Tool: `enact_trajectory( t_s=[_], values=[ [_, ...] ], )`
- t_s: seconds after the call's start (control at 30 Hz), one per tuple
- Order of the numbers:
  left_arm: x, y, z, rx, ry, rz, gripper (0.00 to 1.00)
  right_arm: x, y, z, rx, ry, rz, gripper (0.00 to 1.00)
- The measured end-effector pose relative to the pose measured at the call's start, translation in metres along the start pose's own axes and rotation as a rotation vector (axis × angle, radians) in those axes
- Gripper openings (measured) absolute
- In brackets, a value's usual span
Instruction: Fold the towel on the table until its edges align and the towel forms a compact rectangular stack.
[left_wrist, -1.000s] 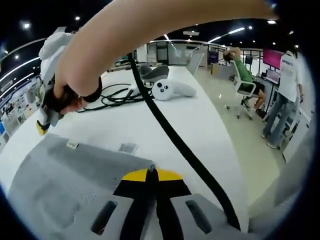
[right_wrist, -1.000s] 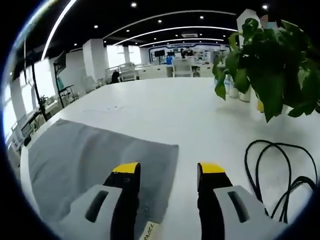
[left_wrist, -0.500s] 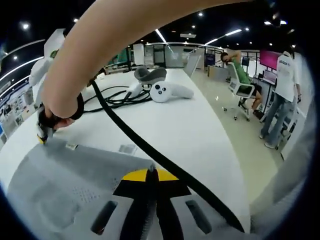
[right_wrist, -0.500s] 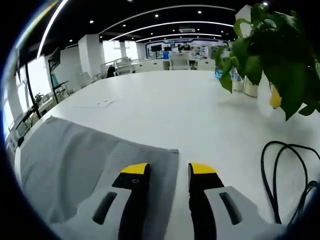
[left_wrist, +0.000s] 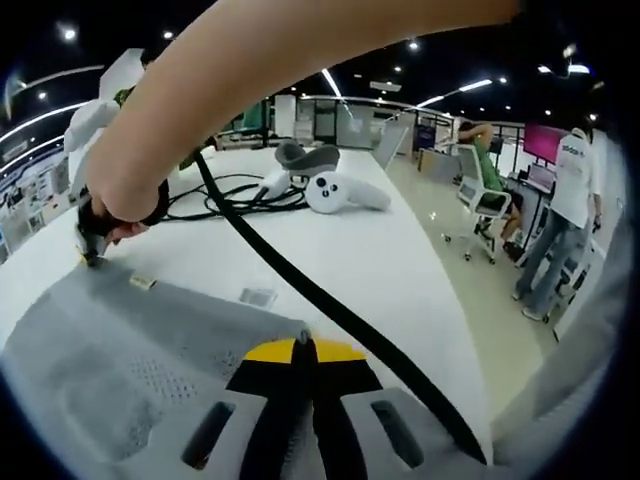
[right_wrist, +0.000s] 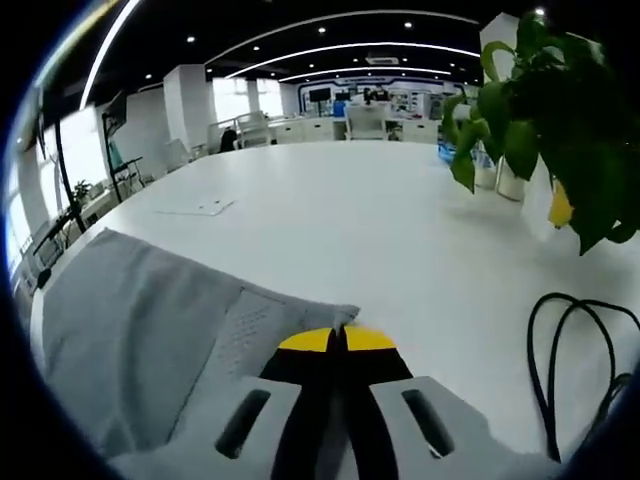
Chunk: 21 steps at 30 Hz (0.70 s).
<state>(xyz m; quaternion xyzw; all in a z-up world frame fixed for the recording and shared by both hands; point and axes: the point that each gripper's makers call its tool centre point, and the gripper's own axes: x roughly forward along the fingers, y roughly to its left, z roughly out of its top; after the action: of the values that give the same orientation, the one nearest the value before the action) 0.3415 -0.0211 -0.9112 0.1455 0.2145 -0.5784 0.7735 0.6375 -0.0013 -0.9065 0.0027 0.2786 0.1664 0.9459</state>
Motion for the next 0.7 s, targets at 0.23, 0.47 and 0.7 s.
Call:
enact_trajectory(
  t_s=[0.23, 0.47, 0.7],
  values=[
    [-0.012, 0.001, 0.013, 0.025, -0.012, 0.001, 0.03, -0.018, 0.006, 0.014, 0.017, -0.032, 0.037, 0.00],
    [-0.027, 0.013, 0.027, 0.015, -0.050, 0.032, 0.03, -0.034, 0.018, 0.037, 0.021, -0.091, 0.097, 0.00],
    [-0.052, 0.025, 0.045, -0.041, -0.101, 0.078, 0.03, -0.052, 0.035, 0.058, 0.030, -0.120, 0.129, 0.00]
  ],
)
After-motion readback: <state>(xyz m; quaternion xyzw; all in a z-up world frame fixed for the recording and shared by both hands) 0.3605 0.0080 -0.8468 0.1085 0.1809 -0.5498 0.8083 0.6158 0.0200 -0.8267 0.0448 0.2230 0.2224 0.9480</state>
